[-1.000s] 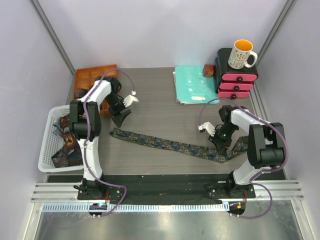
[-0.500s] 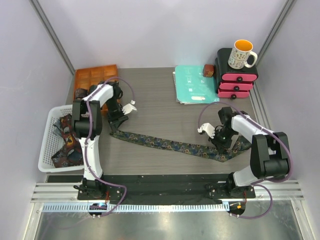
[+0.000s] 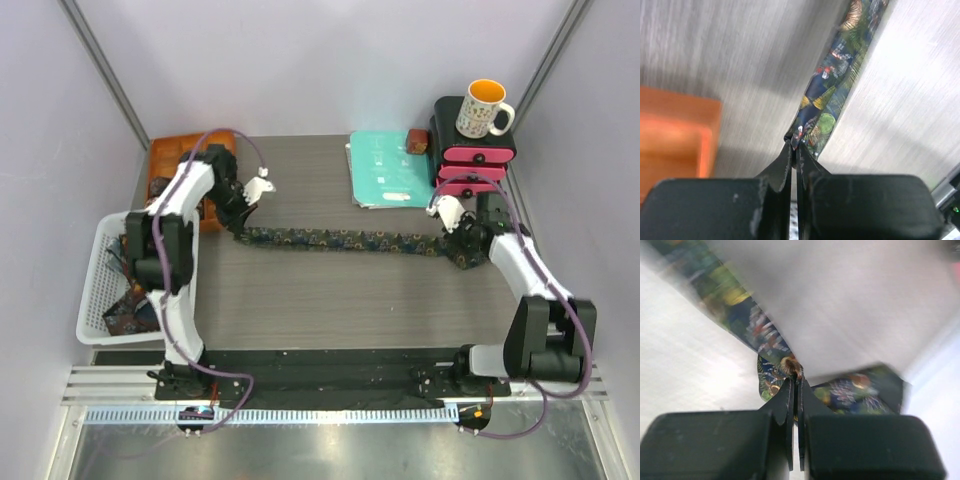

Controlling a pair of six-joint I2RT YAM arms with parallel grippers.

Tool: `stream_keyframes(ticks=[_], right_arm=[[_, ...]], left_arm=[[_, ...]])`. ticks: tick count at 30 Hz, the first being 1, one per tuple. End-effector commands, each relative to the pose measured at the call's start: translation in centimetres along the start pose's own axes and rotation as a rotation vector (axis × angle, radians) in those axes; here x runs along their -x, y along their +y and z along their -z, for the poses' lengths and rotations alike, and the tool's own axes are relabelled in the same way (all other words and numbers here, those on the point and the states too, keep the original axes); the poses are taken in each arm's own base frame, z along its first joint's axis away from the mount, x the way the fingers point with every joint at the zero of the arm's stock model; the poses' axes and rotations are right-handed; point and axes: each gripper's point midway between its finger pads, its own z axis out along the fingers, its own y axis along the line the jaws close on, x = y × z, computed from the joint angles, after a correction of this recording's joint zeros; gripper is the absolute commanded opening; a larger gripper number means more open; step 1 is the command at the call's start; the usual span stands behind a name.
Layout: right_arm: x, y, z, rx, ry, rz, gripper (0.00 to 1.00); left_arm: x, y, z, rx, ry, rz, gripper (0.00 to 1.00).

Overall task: Roll the ties
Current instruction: Flatten out the tie at the center of the board.

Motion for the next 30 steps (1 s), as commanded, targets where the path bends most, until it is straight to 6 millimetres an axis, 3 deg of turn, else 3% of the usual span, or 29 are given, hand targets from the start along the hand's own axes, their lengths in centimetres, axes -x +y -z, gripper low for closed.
stream_keyframes(ticks=[1, 2, 3, 4, 5, 6, 9, 14, 19, 21, 22, 24, 25, 27, 28, 30], right_arm=[[2.6, -5.4, 3.3, -0.324, -0.204, 0.041, 0.01], [0.9, -3.3, 1.8, -0.296, -0.187, 0.102, 0.01], [0.9, -2.9, 2.7, -0.335, -0.220, 0.147, 0.01], [0.6, -2.5, 2.5, -0.353, -0.232, 0.190, 0.01], [-1.3, -0.1, 1.0, -0.303, -0.204, 0.280, 0.01], [-1.4, 0.3, 1.3, -0.333, -0.224, 0.320, 0.01], [-3.8, 3.6, -0.3, -0.283, -0.210, 0.409, 0.01], [-4.9, 4.9, -0.3, -0.247, -0.183, 0.426, 0.01], [-4.5, 5.8, 0.0, -0.225, -0.216, 0.496, 0.01], [-4.6, 6.3, 0.0, -0.255, -0.235, 0.543, 0.02], [-4.8, 6.5, -0.1, -0.260, -0.235, 0.575, 0.03], [-5.6, 7.8, -0.2, -0.227, -0.221, 0.612, 0.17], [-5.4, 7.9, 0.1, -0.217, -0.228, 0.629, 0.38], [-5.6, 8.9, 0.5, -0.166, -0.230, 0.621, 0.52], [-4.6, 8.6, 1.4, -0.163, -0.255, 0.624, 0.64], [-5.0, 9.9, 1.9, -0.065, -0.242, 0.596, 0.75]], left_arm=[[3.0, -0.5, 4.0, 0.218, -0.260, -0.170, 0.00], [0.9, -2.2, 1.5, 0.178, -0.233, -0.179, 0.00], [1.7, -1.3, 3.0, 0.300, -0.281, -0.265, 0.00], [1.2, -1.4, 2.4, 0.328, -0.284, -0.289, 0.00], [-0.9, -2.8, 0.2, 0.302, -0.257, -0.299, 0.00], [-0.2, -2.2, 0.9, 0.379, -0.291, -0.354, 0.00], [-2.0, -2.8, -1.2, 0.392, -0.255, -0.355, 0.00], [-2.7, -3.4, -1.7, 0.367, -0.239, -0.313, 0.00], [-3.4, -4.7, -2.3, 0.412, -0.255, -0.473, 0.01], [-3.2, -4.8, -1.5, 0.472, -0.268, -0.539, 0.00], [-4.0, -5.5, -2.3, 0.462, -0.257, -0.564, 0.00], [-4.6, -6.3, -2.2, 0.464, -0.233, -0.653, 0.08], [-5.2, -6.9, -2.7, 0.445, -0.221, -0.669, 0.10], [-5.7, -8.2, -2.8, 0.407, -0.218, -0.691, 0.24], [-5.7, -8.6, -2.7, 0.393, -0.221, -0.688, 0.30], [-5.6, -9.7, -2.3, 0.346, -0.240, -0.666, 0.43]])
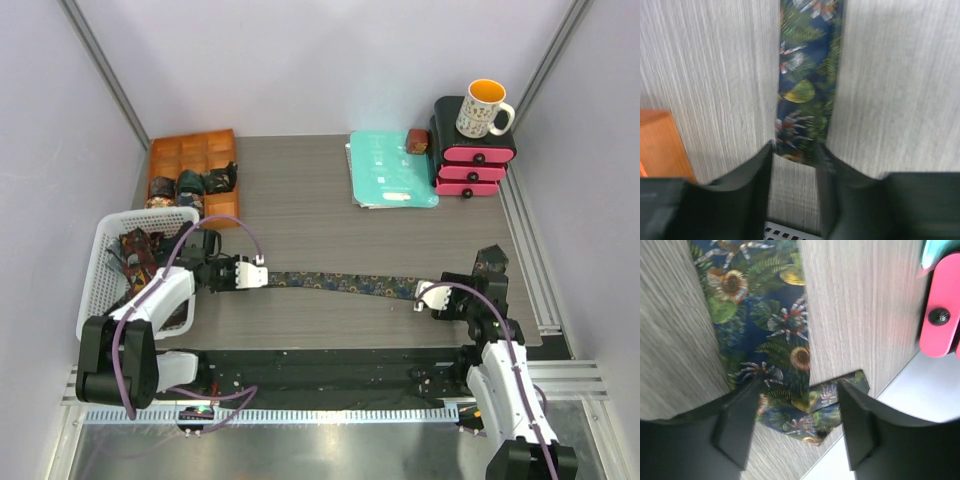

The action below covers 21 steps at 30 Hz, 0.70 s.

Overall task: Roll the ties
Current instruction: Flatten out the tie at the center of the board.

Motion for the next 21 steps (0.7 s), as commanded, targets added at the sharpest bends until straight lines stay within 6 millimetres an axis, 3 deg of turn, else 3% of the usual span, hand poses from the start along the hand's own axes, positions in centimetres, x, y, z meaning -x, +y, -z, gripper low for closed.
stream_keyframes(ticks=[1, 3, 4, 6, 7, 9, 11, 12, 14, 15, 16, 17, 18, 21], right_arm=[[2.6, -0.2, 2.0, 0.138, -0.091, -0.028, 0.82], [3.2, 1.0, 2.9, 0.261, -0.096, -0.086, 0.91], [4.0, -1.0, 3.9, 0.253, -0.111, -0.088, 0.94], [5.3, 0.5, 5.1, 0.426, -0.150, -0.165, 0.95], [6.2, -1.4, 5.7, 0.432, -0.172, -0.173, 0.96], [7.8, -1.5, 6.3, 0.514, -0.198, -0.285, 0.96], [9.1, -2.6, 4.8, 0.589, -0.186, -0.341, 0.92], [9.1, -2.6, 4.2, 0.630, -0.150, -0.383, 0.90], [10.1, -2.2, 2.6, 0.744, -0.088, -0.479, 0.83], [11.0, -1.7, 2.0, 0.789, -0.071, -0.484, 0.82], [11.7, -2.2, 1.6, 0.806, -0.054, -0.527, 0.81], [11.9, -1.3, 0.7, 0.877, -0.023, -0.556, 0.80], [12.4, -1.1, 0.2, 0.898, -0.019, -0.556, 0.79], [13.1, -1.5, -2.2, 0.897, 0.000, -0.581, 0.78]], left_arm=[[2.0, -0.3, 1.4, -0.038, -0.072, -0.052, 0.46], [2.3, -1.0, 2.1, -0.083, -0.073, -0.022, 0.52], [2.4, -1.1, 2.3, -0.094, -0.071, -0.007, 0.54], [2.9, -0.7, 3.1, -0.133, -0.067, 0.057, 0.59], [3.2, -0.6, 3.3, -0.156, -0.069, 0.118, 0.60], [4.0, 0.9, 4.4, -0.188, -0.062, 0.192, 0.60], [3.9, 1.2, 3.6, -0.276, -0.042, 0.298, 0.60], [4.3, 3.0, 3.9, -0.269, -0.039, 0.330, 0.59], [3.6, 2.3, 3.1, -0.375, 0.027, 0.465, 0.59], [3.6, 3.7, 3.2, -0.366, 0.043, 0.485, 0.59], [3.3, 3.8, 3.1, -0.380, 0.075, 0.516, 0.59], [2.3, 2.7, 2.7, -0.453, 0.142, 0.579, 0.59], [2.1, 3.5, 2.9, -0.453, 0.159, 0.589, 0.59], [1.2, 2.7, 3.0, -0.529, 0.226, 0.665, 0.59]])
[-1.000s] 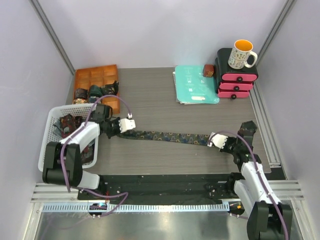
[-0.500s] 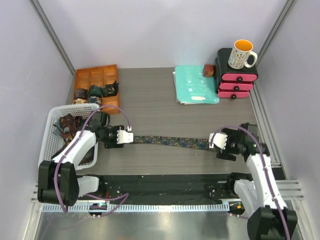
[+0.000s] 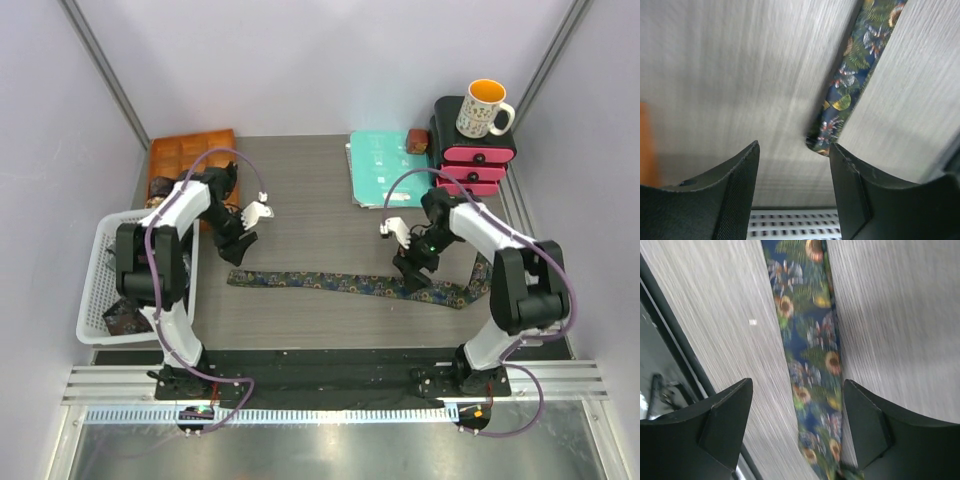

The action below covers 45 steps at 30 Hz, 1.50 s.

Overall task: Roll the ties
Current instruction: Flatten out the tie at the center of the board.

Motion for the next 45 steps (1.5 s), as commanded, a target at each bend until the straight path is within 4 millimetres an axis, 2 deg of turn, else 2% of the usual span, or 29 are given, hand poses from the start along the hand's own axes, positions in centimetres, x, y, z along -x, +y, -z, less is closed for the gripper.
stream_keyframes(ticks=[1, 3, 7, 10, 12, 16, 23, 25, 26, 27, 29, 30, 32, 33, 34, 36, 37, 39, 40, 41, 42, 43, 44, 45], right_arm=[[2.4, -0.5, -0.8, 0.010, -0.001, -0.106, 0.77], [2.4, -1.0, -2.0, 0.019, 0.028, -0.092, 0.76], [2.7, 0.1, -3.7, 0.069, 0.079, -0.046, 0.71], [1.9, 1.1, -4.8, 0.102, 0.114, -0.030, 0.67], [1.3, 1.6, -5.6, 0.109, 0.141, -0.022, 0.65], [0.7, 1.3, -7.0, 0.091, 0.161, -0.020, 0.61], [0.6, 1.4, -7.4, 0.095, 0.168, -0.010, 0.52], [0.4, 1.8, -7.6, 0.105, 0.172, -0.003, 0.44], [0.5, 1.8, -7.4, 0.098, 0.167, 0.005, 0.32], [0.3, 1.8, -7.5, 0.095, 0.170, 0.006, 0.25], [0.5, 1.0, -7.5, 0.044, 0.165, -0.005, 0.07], [0.7, 0.5, -7.3, 0.005, 0.155, -0.019, 0.01], [1.2, -1.8, -6.6, -0.116, 0.112, -0.043, 0.01], [1.7, -2.8, -5.5, -0.198, 0.074, -0.050, 0.01], [2.4, -4.9, -4.5, -0.293, 0.013, -0.054, 0.01], [2.8, -6.5, -2.7, -0.401, -0.028, -0.067, 0.01], [3.7, -7.4, -1.1, -0.468, -0.081, -0.055, 0.01], [3.5, -8.2, 0.3, -0.530, -0.107, -0.072, 0.01], [4.2, -8.3, 1.6, -0.566, -0.142, -0.045, 0.01], [4.1, -8.1, 1.8, -0.575, -0.148, -0.031, 0.01], [3.9, -7.3, 1.5, -0.552, -0.157, -0.005, 0.07], [3.4, -6.2, 1.2, -0.512, -0.133, 0.044, 0.21], [3.5, -5.4, 1.6, -0.498, -0.144, 0.070, 0.55], [3.7, -4.8, 1.5, -0.472, -0.163, 0.079, 0.72]], left_arm=[[-2.5, -2.8, 1.0, -0.134, 0.144, 0.225, 0.59], [-3.2, -3.0, 0.8, -0.157, 0.186, 0.252, 0.59], [-4.1, -3.7, 0.3, -0.206, 0.236, 0.293, 0.59], [-4.3, -3.9, -0.3, -0.226, 0.245, 0.323, 0.58], [-4.5, -3.6, -1.0, -0.227, 0.251, 0.335, 0.58], [-4.8, -2.6, -2.0, -0.215, 0.277, 0.385, 0.54], [-3.6, -1.0, -2.6, -0.219, 0.263, 0.446, 0.52], [-3.3, -0.8, -2.8, -0.228, 0.257, 0.456, 0.50], [-3.0, -0.8, -2.9, -0.245, 0.252, 0.468, 0.46], [-2.6, -0.7, -2.9, -0.254, 0.241, 0.474, 0.35], [-1.6, -0.6, -2.6, -0.266, 0.218, 0.474, 0.22], [-0.6, -0.4, -2.4, -0.274, 0.177, 0.457, 0.12], [1.0, 0.7, -1.7, -0.224, 0.110, 0.428, 0.00], [2.4, 1.7, -0.8, -0.172, 0.036, 0.379, 0.00], [3.3, 2.1, -0.2, -0.150, -0.006, 0.349, 0.00], [5.5, 3.9, 1.7, -0.022, -0.110, 0.263, 0.00], [6.3, 4.1, 2.4, 0.009, -0.155, 0.212, 0.00], [6.8, 4.2, 2.8, 0.062, -0.194, 0.149, 0.00], [7.5, 4.3, 3.9, 0.138, -0.233, 0.041, 0.00], [7.8, 4.0, 3.9, 0.165, -0.243, -0.015, 0.00], [8.3, 3.9, 4.5, 0.212, -0.266, -0.085, 0.00], [8.3, 2.9, 4.9, 0.271, -0.297, -0.173, 0.00], [8.9, 2.3, 5.3, 0.314, -0.319, -0.302, 0.00], [9.0, 1.6, 5.3, 0.343, -0.332, -0.386, 0.00]])
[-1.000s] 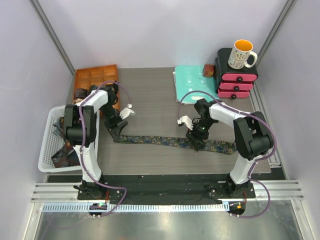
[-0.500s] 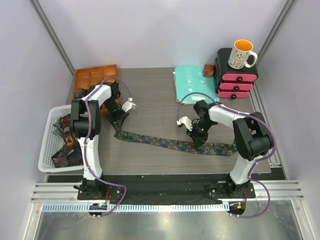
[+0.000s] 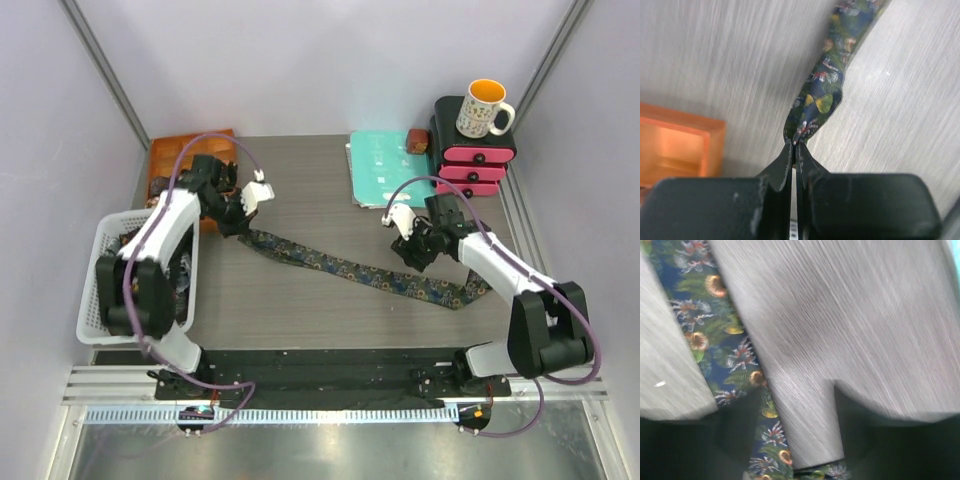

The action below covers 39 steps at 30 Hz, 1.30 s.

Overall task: Roll the ties
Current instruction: Flatten out the tie at the center of the board.

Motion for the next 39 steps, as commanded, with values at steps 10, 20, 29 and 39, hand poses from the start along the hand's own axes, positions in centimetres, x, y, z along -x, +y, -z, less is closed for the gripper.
stream_keyframes(ticks=[10, 20, 29, 39], right_arm=[[15.7, 8.0, 3.7, 0.356, -0.467, 0.146, 1.00], [27.4, 16.3, -0.9, 0.450, -0.705, 0.358, 1.00], [33.3, 21.0, -3.7, 0.498, -0.840, 0.378, 1.00], [31.0, 20.9, -9.7, 0.449, -0.741, 0.397, 0.45]], left_arm=[[4.5, -7.4, 3.0, 0.337, -0.417, -0.978, 0.00], [4.9, -11.2, 5.2, 0.356, -0.464, -1.218, 0.00], [4.9, -11.2, 6.5, 0.431, -0.448, -1.221, 0.00], [4.9, -11.5, 7.7, 0.507, -0.461, -1.196, 0.00]])
